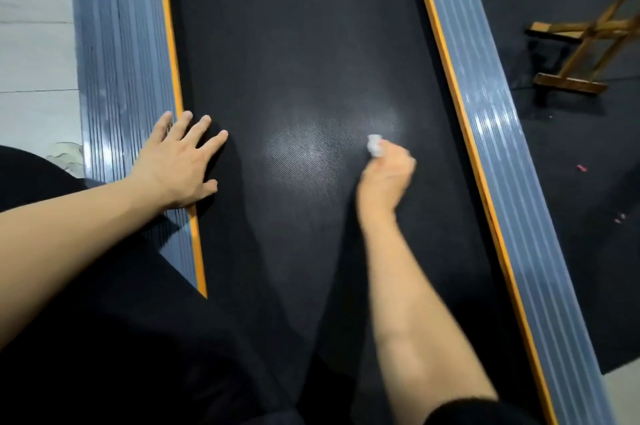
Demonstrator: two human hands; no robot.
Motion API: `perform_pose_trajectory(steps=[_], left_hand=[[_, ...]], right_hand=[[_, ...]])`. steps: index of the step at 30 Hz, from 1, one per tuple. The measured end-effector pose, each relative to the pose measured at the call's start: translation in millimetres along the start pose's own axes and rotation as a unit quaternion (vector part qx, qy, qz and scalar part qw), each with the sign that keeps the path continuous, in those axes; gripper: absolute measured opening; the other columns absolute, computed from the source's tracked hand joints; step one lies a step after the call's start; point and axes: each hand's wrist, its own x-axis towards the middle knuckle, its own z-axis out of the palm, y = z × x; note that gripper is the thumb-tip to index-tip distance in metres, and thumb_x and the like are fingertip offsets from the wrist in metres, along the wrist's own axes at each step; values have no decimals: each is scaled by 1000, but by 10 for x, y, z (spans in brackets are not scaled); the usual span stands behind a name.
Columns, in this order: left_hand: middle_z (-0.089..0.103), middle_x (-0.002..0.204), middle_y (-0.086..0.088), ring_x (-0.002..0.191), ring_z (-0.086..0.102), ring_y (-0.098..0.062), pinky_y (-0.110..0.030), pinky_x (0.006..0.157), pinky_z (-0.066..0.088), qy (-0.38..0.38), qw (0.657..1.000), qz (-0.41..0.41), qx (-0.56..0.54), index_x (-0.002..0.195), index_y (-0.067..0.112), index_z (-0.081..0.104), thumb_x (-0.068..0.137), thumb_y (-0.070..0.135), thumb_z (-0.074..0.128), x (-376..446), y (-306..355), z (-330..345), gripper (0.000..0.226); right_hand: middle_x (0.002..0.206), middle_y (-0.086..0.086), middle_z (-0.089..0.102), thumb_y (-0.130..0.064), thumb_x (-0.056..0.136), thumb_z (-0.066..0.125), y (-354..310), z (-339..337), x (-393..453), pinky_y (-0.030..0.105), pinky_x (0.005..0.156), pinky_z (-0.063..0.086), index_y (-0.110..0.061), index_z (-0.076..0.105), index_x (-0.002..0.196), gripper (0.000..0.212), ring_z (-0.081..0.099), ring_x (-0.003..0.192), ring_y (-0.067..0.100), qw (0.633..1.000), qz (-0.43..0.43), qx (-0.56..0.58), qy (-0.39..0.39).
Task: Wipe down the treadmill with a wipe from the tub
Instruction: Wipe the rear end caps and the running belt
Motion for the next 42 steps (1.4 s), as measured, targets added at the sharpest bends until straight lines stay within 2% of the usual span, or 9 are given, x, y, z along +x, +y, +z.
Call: perform_pose_trajectory(steps=[3,8,14,18,21,27,30,36,42], left_hand=[[1,171,-9,157,-4,-35,-51,126,-2,-16,999,-32,-15,163,27,-2,89,72,49,-15,-92,21,100],[0,171,-7,157,-3,-36,-50,126,0,-17,998,-29,-44,163,28,-1,83,76,56,3,-170,63,110],[-1,171,-7,156,-6,-37,-50,126,0,-25,999,-24,-39,163,27,-5,79,84,52,68,-130,86,117],[2,171,-4,156,-10,-38,-51,127,-1,-37,999,-25,-28,162,23,-7,78,87,49,102,-114,80,120],[2,171,-3,156,-10,-36,-51,126,-4,-34,999,-36,-18,162,17,-7,76,89,47,96,-133,93,125],[-4,171,-6,156,-12,-35,-49,126,-4,-29,998,-37,-31,163,16,-1,77,87,50,108,-154,139,122],[-3,171,-3,155,-15,-38,-50,126,-4,-35,999,-28,-27,162,19,-5,75,91,47,140,-159,141,124],[5,171,-1,154,-15,-39,-50,126,-3,-41,998,-30,-45,163,18,0,72,90,54,158,-167,98,128],[4,171,1,155,-13,-38,-48,126,4,-65,996,-17,-49,163,19,3,76,84,58,149,-244,-1,122]], right_hand=[[108,-7,63,-22,108,41,-800,859,-1126,35,94,51,-26,66,114,26,57,101,15,962,-235,-17,-136],[110,2,69,-16,95,63,-1777,-147,-1404,37,88,48,-15,71,115,21,60,96,24,868,-476,53,-129],[82,14,72,-17,91,51,-282,-918,494,39,70,43,-14,76,92,25,61,77,34,957,-200,-203,57],[75,18,62,-6,90,46,-529,-886,498,36,66,35,1,70,78,27,61,75,33,994,38,-96,42],[59,14,51,-7,77,57,-1451,-251,-327,32,61,38,-2,60,61,18,49,57,28,986,-135,94,-40],[110,6,69,-9,91,69,-1855,68,-1190,36,90,50,-10,72,114,23,59,97,25,866,-472,65,-152],[105,0,73,-14,88,67,-1160,-284,-227,27,91,44,-18,76,110,24,61,97,19,908,-412,-13,-71],[125,34,59,-8,105,46,-531,-1270,692,43,98,35,10,65,122,31,50,118,45,994,13,-100,40],[82,19,66,-14,93,43,-1916,-213,-994,44,74,49,2,72,89,34,66,79,37,941,-326,1,-95]])
